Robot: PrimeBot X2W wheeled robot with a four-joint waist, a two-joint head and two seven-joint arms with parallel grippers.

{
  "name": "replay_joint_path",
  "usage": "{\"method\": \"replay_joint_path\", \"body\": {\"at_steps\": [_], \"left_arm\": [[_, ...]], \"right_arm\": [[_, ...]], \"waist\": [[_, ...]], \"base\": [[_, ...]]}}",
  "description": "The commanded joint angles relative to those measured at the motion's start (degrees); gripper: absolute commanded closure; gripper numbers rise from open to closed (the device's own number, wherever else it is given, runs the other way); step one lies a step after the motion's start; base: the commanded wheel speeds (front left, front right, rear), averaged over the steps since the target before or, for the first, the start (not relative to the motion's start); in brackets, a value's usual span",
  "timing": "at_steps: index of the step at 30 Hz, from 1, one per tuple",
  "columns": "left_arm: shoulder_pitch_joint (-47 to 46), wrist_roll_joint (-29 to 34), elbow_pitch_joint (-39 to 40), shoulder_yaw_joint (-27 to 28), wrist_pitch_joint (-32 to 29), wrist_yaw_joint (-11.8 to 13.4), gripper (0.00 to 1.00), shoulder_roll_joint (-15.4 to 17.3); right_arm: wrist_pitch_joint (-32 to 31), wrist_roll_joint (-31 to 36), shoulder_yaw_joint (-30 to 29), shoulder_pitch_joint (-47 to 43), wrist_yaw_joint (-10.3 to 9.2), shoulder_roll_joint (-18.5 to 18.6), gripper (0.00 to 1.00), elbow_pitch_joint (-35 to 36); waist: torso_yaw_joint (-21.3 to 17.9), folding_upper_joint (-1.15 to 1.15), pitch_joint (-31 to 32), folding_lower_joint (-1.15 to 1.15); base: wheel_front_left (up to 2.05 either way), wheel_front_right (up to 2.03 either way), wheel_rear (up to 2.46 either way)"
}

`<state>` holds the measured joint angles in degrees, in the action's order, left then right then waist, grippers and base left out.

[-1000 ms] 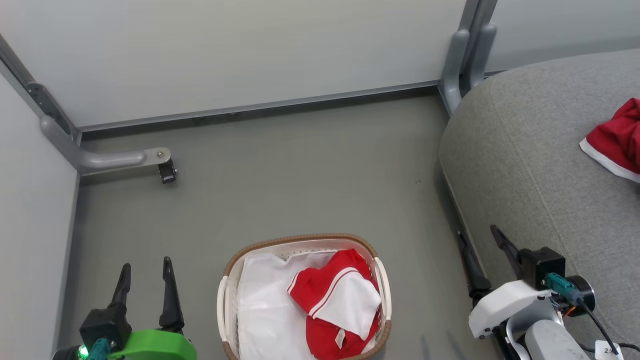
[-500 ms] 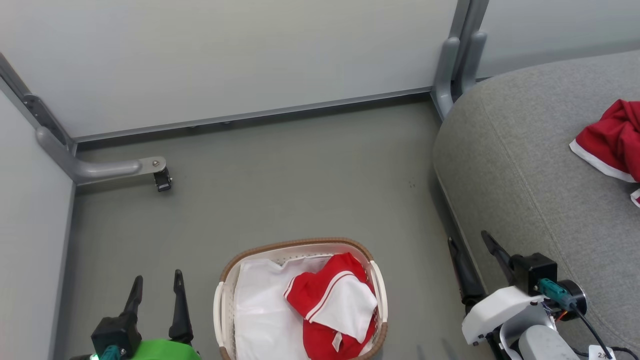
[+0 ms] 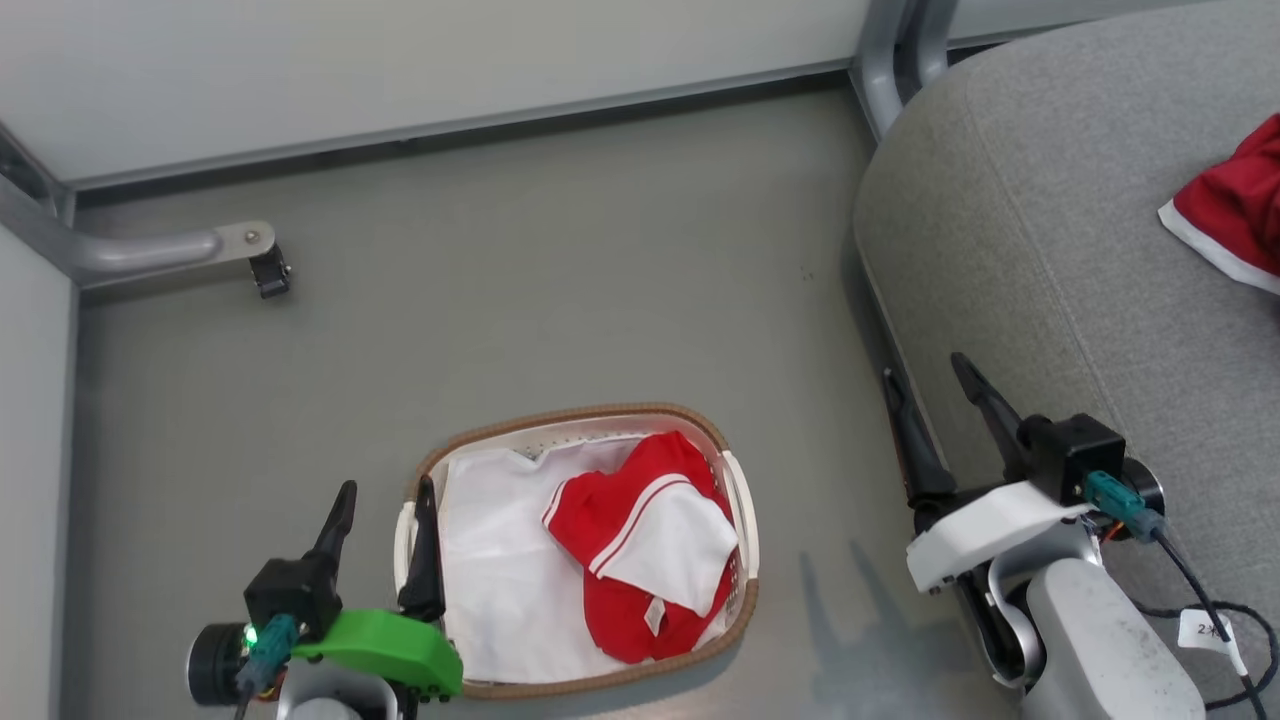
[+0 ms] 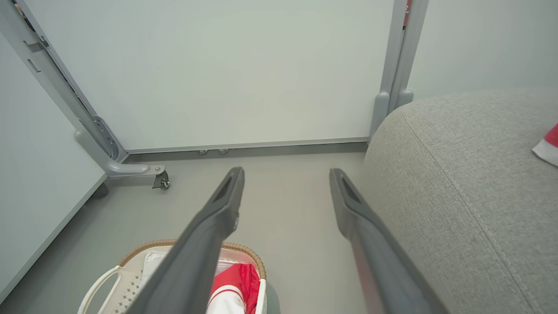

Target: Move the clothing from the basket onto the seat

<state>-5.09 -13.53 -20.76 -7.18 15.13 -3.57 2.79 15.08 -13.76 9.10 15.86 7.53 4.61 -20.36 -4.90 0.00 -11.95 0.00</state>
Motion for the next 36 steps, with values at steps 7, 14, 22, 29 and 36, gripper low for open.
{"method": "replay_joint_path", "body": {"at_steps": [7,14,22,29,36], "left_arm": [[-7.8,0.9,-2.1,-2.6,0.0,-0.8,0.0,0.2],[-14.0,2.0,-4.2,-5.0,0.0,-1.5,0.0,0.2],[-19.3,3.1,-5.8,-7.7,0.0,-2.4,0.0,0.3],[-24.1,3.8,-7.3,-9.0,0.0,-2.8,0.0,0.2],[-30.2,4.3,-13.9,-14.0,0.0,-3.3,0.0,0.3]], "right_arm": [[0.1,-0.2,0.3,5.4,-0.07,-0.1,0.0,3.2],[0.1,0.5,0.3,9.1,-0.08,-0.6,0.0,5.5],[0.1,0.3,0.2,12.5,-0.07,-0.9,0.0,7.1],[0.1,1.0,0.2,15.7,-0.08,-1.0,0.0,8.1],[0.1,1.2,-0.6,18.7,-0.07,-1.1,0.0,9.7]], "waist": [[-1.4,0.0,-12.4,0.0],[-1.0,0.0,-19.6,0.0],[-1.0,0.0,-26.1,0.0],[-1.3,0.0,-31.8,0.0],[-1.5,0.0,-37.4,0.0]], "base": [[0.0,0.0,0.0],[0.0,0.0,0.0],[0.0,0.0,0.0],[0.0,0.0,0.0],[0.0,0.0,0.0]]}}
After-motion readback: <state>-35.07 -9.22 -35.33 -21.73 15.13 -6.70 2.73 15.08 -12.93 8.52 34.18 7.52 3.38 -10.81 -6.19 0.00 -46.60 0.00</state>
